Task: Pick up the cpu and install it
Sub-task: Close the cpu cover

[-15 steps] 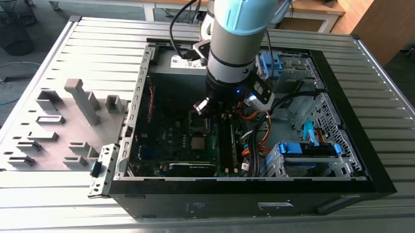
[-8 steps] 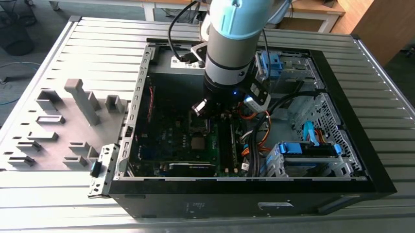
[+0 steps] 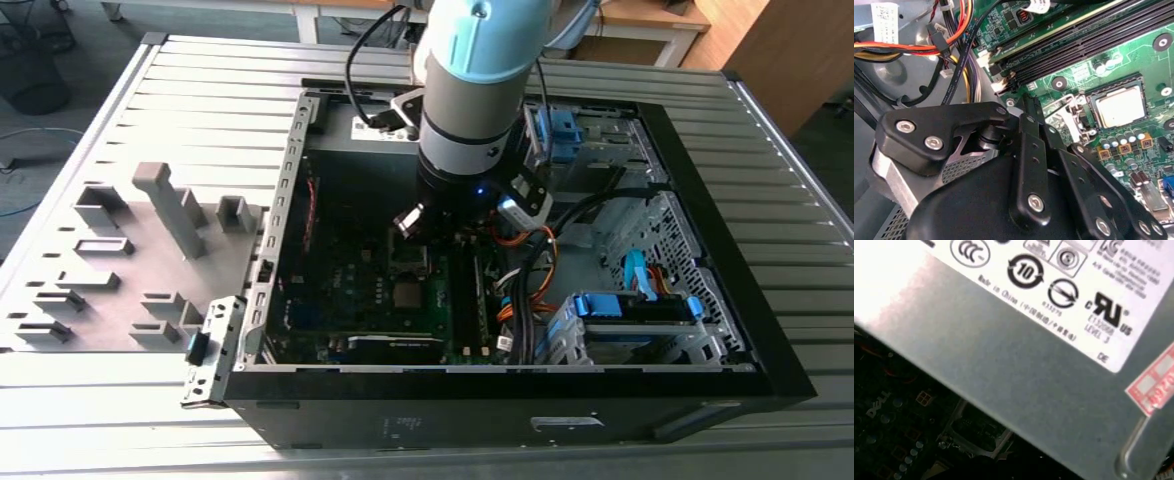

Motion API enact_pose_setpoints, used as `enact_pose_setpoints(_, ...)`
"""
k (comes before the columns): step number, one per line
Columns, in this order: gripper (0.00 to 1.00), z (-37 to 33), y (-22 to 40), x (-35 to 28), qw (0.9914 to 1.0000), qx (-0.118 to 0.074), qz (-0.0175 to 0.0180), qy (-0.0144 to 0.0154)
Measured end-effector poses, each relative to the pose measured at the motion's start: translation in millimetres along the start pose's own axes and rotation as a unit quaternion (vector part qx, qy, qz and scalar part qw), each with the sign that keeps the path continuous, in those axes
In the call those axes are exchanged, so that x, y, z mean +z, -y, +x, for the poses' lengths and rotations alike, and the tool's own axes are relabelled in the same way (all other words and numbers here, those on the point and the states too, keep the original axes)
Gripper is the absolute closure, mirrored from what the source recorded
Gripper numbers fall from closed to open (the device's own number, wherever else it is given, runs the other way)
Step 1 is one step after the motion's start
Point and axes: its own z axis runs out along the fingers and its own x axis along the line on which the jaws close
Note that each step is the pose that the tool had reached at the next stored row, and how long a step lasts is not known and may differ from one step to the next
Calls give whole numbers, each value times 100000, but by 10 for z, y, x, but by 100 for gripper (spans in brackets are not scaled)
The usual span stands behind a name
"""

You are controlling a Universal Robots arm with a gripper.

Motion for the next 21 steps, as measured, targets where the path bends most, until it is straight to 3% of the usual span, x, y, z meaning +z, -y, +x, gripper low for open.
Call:
enact_pose_setpoints(7, 89, 58, -41, 6, 99999, -44, 159, 313)
enact_pose_setpoints(14, 89, 66, -43, -1, 99999, -33, 72, 407)
enact_pose_setpoints(21, 89, 76, -25, -90, 99999, -76, -99, 503)
